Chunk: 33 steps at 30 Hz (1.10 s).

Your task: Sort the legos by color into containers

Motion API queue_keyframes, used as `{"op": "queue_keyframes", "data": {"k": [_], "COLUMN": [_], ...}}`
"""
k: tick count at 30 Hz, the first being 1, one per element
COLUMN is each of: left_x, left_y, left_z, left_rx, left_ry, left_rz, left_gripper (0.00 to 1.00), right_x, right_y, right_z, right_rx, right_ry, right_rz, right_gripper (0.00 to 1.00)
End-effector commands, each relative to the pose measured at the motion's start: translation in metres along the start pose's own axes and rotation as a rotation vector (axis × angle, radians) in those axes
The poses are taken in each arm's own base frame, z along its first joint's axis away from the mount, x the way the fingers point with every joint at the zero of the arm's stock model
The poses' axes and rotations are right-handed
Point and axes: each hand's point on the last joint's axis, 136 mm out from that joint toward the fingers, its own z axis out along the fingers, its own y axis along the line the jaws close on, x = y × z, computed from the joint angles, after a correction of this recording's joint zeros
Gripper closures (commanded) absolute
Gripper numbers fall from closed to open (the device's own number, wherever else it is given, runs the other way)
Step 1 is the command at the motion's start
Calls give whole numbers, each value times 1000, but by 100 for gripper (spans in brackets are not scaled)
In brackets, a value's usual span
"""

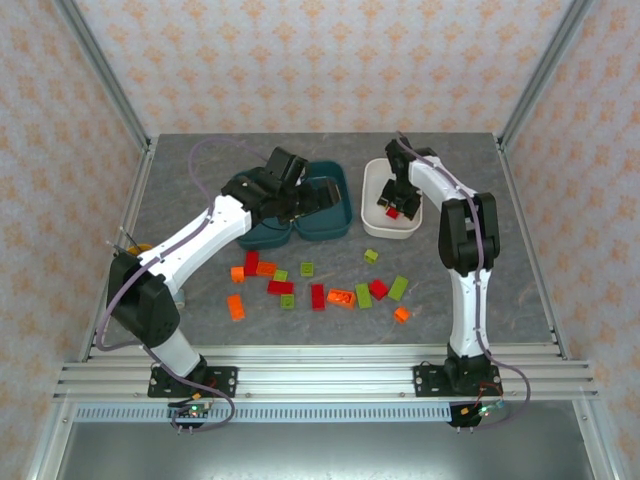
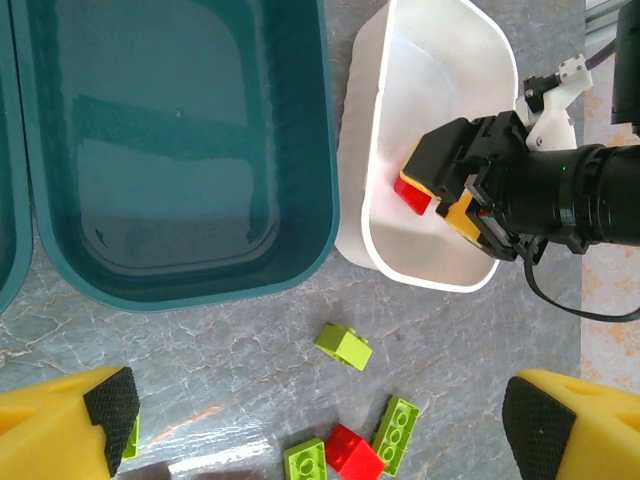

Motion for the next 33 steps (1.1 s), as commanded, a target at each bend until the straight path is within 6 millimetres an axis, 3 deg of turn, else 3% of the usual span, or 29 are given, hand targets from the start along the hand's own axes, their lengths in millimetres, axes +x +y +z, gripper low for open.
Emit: {"op": "queue_keyframes", "data": {"k": [1,5,7,10,12,15,18,21,24,28,33], "left_x": [1,18,29,49,61,83,108,133,148,168,178], "left_y": [18,60,88,132,163,201,226,247,262,271,278], "left_z": [-14,-28,-36,-49,-57,-67,-70,-72,-73,-64,-51], "left_rx": [-57,-195,-275,-376,-435,-525,-586,-643,-676,-660,-624], "left_ry": [-16,-6,-4,-6,2,42,108,155,172,208,217], "left_rz": [-39,-79,-117,-193,-248,-285,-299,-311,-319,-358,-351], "left_gripper": [3,4,4,4,5,6,7,9,14,20,25], "right_x": [-6,10,29,78,122,178,223,253,271,280,294], "right_y": [11,28,41,69,84,94,100,105,108,112,121], "right_z": [-50,-101,-124,-151,-161,-158,-154,-152,-146,-140,-148], "right_rx": [-21,-85,-179,-362,-456,-542,-611,-659,-672,-681,-771], "right_ry": [-98,-212,-268,-317,-324,-270,-270,-278,-235,-196,-144], "right_rz": [-70,-179,-250,-415,-550,-673,-775,-842,-878,-890,-917], "right_gripper": [38,38,37,37,37,37,37,36,36,36,36]}}
